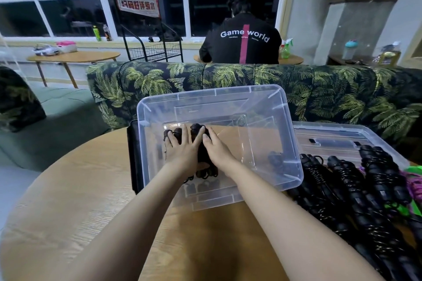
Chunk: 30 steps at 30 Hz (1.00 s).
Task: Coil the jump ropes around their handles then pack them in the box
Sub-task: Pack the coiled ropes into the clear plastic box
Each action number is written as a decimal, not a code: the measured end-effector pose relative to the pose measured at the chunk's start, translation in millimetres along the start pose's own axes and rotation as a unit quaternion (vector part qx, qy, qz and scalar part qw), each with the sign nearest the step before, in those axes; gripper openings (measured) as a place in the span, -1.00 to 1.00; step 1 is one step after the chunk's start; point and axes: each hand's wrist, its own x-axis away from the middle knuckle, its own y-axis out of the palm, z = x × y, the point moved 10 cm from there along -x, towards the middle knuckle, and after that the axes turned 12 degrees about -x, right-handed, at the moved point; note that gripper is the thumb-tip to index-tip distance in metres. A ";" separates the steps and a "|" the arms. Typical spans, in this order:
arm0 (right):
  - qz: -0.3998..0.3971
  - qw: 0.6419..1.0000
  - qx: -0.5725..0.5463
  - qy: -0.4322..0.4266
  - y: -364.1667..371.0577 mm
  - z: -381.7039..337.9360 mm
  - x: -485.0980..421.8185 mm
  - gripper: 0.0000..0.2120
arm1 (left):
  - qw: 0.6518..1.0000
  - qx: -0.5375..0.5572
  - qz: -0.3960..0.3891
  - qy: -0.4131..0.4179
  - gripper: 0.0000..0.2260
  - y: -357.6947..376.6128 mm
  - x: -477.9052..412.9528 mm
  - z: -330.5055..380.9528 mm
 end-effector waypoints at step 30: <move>0.103 0.755 0.489 -0.423 -103.3 -9.1 177.4 -0.61 | 0.998 -0.013 -0.038 0.042 -0.17 -7.6 -8.9 39.4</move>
